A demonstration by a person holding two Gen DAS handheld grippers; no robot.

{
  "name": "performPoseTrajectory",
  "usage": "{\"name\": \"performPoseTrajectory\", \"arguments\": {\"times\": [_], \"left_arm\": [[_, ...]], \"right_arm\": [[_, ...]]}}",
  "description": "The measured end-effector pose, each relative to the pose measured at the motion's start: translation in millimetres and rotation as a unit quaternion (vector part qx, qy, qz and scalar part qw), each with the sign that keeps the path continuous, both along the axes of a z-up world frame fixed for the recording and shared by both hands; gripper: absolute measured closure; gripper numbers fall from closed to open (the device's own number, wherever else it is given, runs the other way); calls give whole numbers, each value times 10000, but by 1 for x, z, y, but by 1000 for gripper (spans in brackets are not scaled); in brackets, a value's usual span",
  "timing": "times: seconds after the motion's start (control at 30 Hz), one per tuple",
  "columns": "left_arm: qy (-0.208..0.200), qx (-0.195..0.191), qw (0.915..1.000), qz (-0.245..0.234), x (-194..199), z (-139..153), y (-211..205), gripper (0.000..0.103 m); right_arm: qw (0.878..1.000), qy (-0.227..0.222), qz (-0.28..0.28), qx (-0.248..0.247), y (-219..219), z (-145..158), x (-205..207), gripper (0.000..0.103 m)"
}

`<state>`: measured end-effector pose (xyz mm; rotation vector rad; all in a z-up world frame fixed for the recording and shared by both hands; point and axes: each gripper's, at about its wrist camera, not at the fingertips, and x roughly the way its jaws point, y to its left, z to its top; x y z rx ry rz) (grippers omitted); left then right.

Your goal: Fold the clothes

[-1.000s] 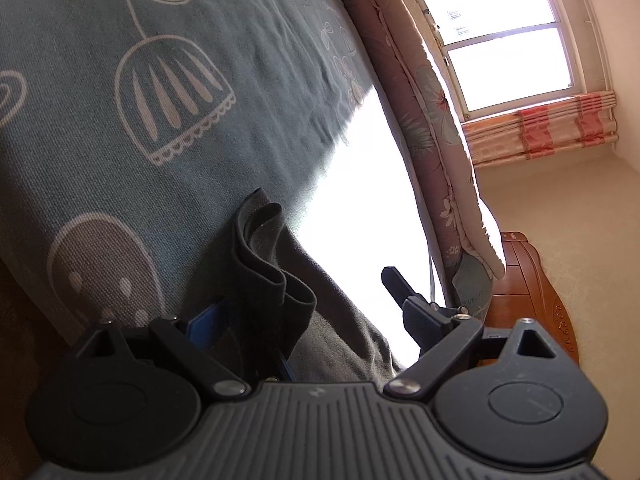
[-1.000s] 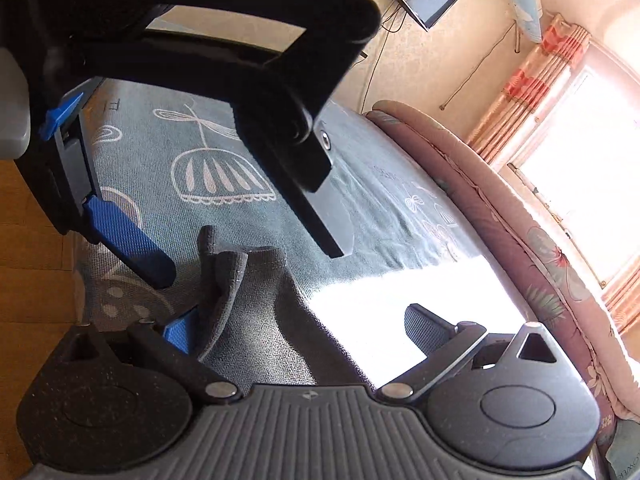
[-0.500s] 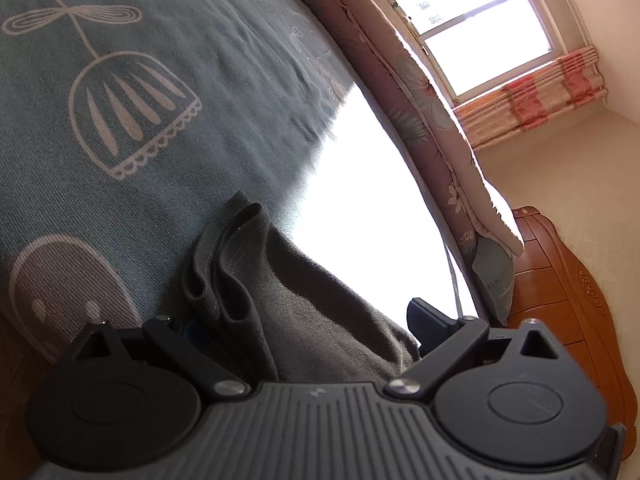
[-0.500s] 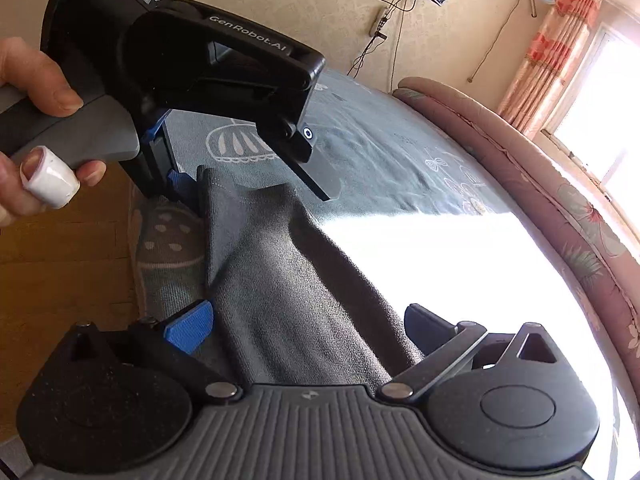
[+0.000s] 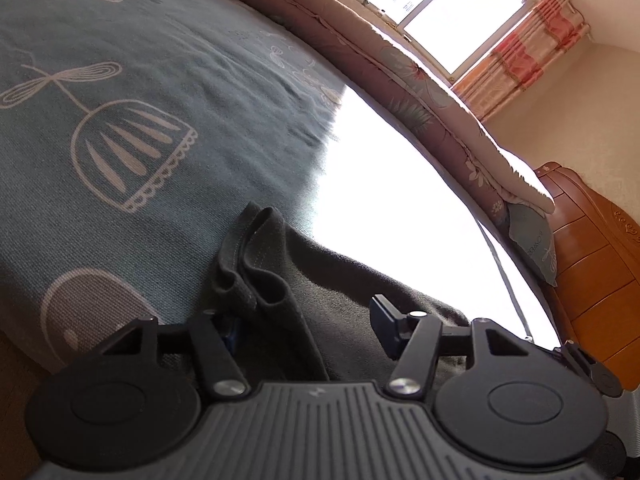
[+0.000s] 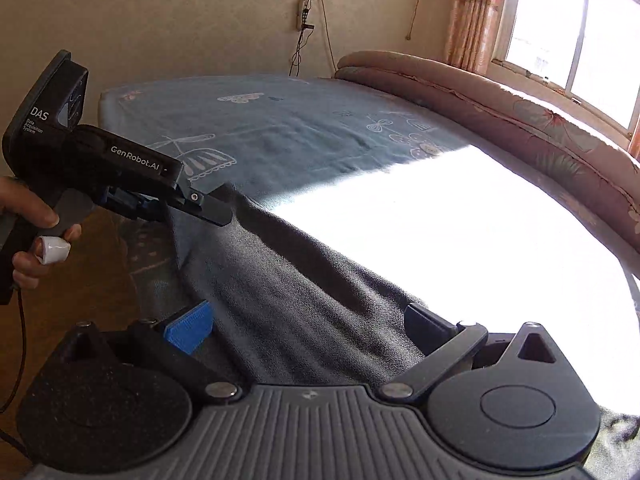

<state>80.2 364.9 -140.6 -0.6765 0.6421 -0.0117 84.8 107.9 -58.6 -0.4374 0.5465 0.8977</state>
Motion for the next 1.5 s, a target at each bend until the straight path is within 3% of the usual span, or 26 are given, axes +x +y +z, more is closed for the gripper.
{"name": "performPoseTrajectory", "arguments": {"times": [0.1, 0.17, 0.27, 0.4, 0.5, 0.63, 0.77, 1.03, 1.2, 1.3, 1.4, 1.5], "left_arm": [[76, 194, 9996, 167, -5, 0, -1, 69], [208, 168, 9988, 410, -8, -4, 6, 92], [152, -175, 9982, 555, -16, -11, 14, 93], [133, -10, 9980, 625, -22, -2, 6, 97], [-143, -80, 9978, 638, -27, 8, 1, 98], [-369, 70, 9976, 582, -30, 22, -4, 98], [-433, 291, 9973, 523, -30, 29, -8, 98], [-392, 433, 9969, 529, -32, 26, -10, 98], [-399, 384, 9970, 547, -31, 26, -10, 98], [-428, 368, 9968, 564, -31, 27, -11, 98], [-445, 340, 9967, 590, -31, 28, -13, 98], [-436, 335, 9967, 602, -29, 29, -17, 98]], "right_arm": [[9997, 187, 6, 133, 0, 1, -3, 0], [9993, 322, -17, 181, -1, -1, 1, 0], [9975, 637, -62, 315, -6, -2, 7, 0], [9873, 1393, 20, 768, -16, -2, 22, 0], [9726, 2023, 122, 1139, -16, -4, 34, 0], [9458, 2826, 97, 1595, -10, -12, 44, 0], [9091, 3650, 45, 2007, -3, -20, 52, 0], [8593, 4497, -563, 2371, -28, -37, 64, 0], [8542, 4628, -719, 2260, -20, -41, 75, 0], [8577, 4541, -854, 2256, -12, -36, 85, 0], [8703, 4221, -1095, 2291, -3, -33, 101, 0], [8668, 4174, -1260, 2419, 4, -37, 122, 0]]}}
